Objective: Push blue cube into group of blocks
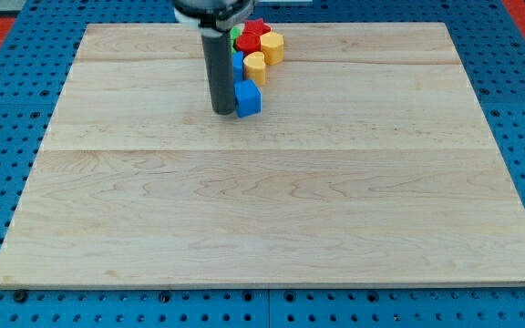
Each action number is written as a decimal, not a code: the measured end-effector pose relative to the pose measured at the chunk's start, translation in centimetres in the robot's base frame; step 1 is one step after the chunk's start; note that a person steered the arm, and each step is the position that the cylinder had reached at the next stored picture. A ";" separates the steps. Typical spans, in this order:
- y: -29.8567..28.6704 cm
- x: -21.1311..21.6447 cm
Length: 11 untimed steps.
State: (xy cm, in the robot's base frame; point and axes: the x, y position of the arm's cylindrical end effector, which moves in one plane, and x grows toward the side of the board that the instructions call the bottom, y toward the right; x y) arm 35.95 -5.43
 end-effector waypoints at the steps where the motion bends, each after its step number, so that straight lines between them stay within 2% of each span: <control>1: 0.1 -1.6; 3: 4.0 0.8; 5: 7.0 0.5; 7: 14.8 0.5; 8: 14.2 -4.0; 9: 10.0 -7.2; 10: 15.8 -4.7; 11: 21.3 0.0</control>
State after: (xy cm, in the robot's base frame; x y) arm 35.97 15.87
